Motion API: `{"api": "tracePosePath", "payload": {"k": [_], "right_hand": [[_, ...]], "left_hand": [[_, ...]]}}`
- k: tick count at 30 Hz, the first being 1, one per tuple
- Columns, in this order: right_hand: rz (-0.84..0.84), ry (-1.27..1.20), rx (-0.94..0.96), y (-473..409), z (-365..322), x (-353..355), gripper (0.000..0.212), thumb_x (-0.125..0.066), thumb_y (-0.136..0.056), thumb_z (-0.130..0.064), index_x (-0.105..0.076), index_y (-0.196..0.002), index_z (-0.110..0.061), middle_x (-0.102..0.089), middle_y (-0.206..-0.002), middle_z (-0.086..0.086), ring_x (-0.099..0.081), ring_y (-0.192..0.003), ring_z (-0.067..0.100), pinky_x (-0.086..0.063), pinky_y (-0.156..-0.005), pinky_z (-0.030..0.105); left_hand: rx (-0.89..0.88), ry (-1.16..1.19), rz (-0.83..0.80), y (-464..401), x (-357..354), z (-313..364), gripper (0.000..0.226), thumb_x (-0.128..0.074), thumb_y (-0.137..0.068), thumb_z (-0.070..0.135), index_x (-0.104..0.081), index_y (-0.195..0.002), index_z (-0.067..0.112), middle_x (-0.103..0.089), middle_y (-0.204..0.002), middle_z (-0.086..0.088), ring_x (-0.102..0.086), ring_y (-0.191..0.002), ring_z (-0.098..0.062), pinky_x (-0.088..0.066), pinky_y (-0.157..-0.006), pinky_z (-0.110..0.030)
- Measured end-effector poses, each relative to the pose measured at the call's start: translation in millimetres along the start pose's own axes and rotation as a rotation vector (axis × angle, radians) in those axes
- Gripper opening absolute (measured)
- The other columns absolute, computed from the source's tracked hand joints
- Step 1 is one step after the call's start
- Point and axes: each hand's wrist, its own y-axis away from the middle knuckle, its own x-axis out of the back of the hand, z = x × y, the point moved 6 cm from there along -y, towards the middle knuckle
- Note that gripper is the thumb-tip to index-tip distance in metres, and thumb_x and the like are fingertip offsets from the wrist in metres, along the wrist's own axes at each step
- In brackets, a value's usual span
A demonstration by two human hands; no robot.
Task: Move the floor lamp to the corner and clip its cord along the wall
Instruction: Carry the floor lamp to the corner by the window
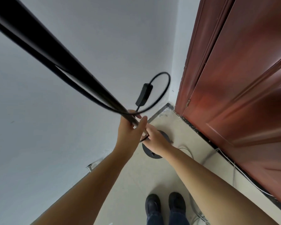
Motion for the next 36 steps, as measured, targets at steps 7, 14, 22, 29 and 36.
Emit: {"api": "tracePosePath", "payload": {"k": [7, 14, 22, 29, 36], "right_hand": [[-0.101, 0.171, -0.125, -13.6, -16.2, -4.5, 0.04, -0.043, -0.089, -0.009, -0.031, -0.053, -0.019, -0.035, -0.052, -0.004, -0.031, -0.048, 0.01, -0.021, -0.046, 0.025], [-0.208, 0.244, -0.102, 23.6, -50.8, -33.0, 0.042, -0.045, -0.091, -0.012, -0.028, -0.053, -0.02, -0.036, -0.054, -0.003, -0.031, -0.049, 0.01, -0.02, -0.047, 0.026], [-0.481, 0.393, -0.031, 109.5, -138.9, -91.1, 0.023, -0.049, -0.092, -0.021, -0.063, -0.078, -0.008, -0.059, -0.07, 0.008, -0.053, -0.061, 0.024, -0.041, -0.058, 0.033], [-0.663, 0.504, 0.11, 208.3, -212.5, -192.7, 0.024, -0.049, -0.09, -0.023, -0.064, -0.09, -0.004, -0.069, -0.085, 0.017, -0.058, -0.063, 0.026, -0.047, -0.061, 0.036], [-0.855, 0.587, 0.3, 344.5, -272.6, -323.6, 0.023, -0.049, -0.081, -0.016, -0.064, -0.081, 0.001, -0.063, -0.074, 0.011, -0.057, -0.062, 0.026, -0.05, -0.062, 0.038]], "left_hand": [[0.109, 0.154, -0.003, 0.0, -2.9, 4.9, 0.04, -0.051, -0.093, 0.016, -0.039, -0.062, -0.005, -0.035, -0.062, -0.016, -0.033, -0.06, -0.025, -0.031, -0.06, -0.035], [0.157, 0.207, 0.157, 40.5, 39.6, 9.3, 0.043, -0.052, -0.092, 0.015, -0.039, -0.06, -0.011, -0.038, -0.062, -0.014, -0.033, -0.053, -0.023, -0.036, -0.046, -0.024], [0.197, 0.301, 0.353, 141.1, 143.1, 36.6, 0.037, -0.053, -0.086, 0.019, -0.042, -0.053, 0.007, -0.04, -0.048, -0.007, -0.039, -0.045, -0.017, -0.037, -0.055, -0.031], [0.217, 0.405, 0.511, 268.7, 258.5, 38.0, 0.049, -0.054, -0.084, 0.021, -0.04, -0.037, 0.026, -0.04, -0.034, 0.01, -0.04, -0.036, -0.007, -0.04, -0.059, -0.032], [0.224, 0.45, 0.776, 445.1, 372.1, 18.0, 0.055, -0.053, -0.086, 0.016, -0.038, -0.034, 0.025, -0.039, -0.033, 0.01, -0.038, -0.034, -0.009, -0.041, -0.057, -0.03]]}}
